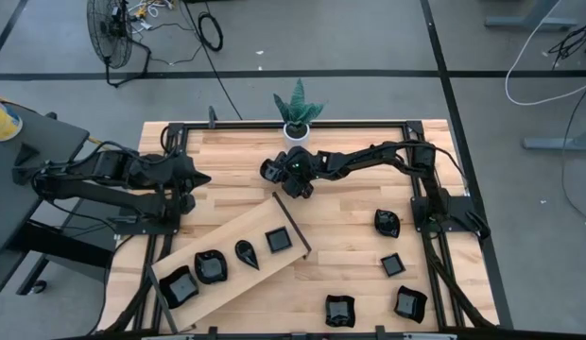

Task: Pick & Place Mini shaped plates
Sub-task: Stack the black leaf shaped on top of the black leaf shaped on the shelf

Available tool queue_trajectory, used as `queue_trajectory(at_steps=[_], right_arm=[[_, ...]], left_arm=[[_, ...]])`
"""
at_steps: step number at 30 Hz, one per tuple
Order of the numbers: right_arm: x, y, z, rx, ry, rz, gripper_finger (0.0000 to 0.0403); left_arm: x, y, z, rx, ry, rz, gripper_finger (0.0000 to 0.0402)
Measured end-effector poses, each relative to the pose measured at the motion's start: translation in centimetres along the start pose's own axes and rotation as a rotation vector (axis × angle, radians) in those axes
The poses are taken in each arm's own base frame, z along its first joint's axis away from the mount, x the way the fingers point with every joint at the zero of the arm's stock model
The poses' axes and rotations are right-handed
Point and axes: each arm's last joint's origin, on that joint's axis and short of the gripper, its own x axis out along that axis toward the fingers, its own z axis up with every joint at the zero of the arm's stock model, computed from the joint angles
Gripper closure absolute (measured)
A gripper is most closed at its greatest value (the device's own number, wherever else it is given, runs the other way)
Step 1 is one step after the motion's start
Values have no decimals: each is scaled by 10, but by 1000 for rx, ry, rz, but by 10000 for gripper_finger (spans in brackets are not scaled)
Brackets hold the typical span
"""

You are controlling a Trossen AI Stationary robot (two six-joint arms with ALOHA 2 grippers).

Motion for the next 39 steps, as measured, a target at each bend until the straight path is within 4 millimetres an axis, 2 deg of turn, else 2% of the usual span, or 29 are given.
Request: queue_trajectory(at_steps=[7, 12, 24, 33, 39], right_arm=[[0, 0, 0, 2, -13, 7, 393], [0, 0, 0, 25, -17, 8, 375], [0, 0, 0, 49, -18, 5, 286], [-1, -7, 3, 44, -31, -59, 217], [-2, -7, 3, 162, -34, -57, 174]], left_arm=[[0, 0, -1, 28, 6, 1, 378], [0, 0, -1, 30, 7, 2, 378], [0, 0, -1, 33, 11, 3, 378], [0, 0, -1, 33, 11, 3, 378], [0, 0, -1, 33, 11, 3, 378]])
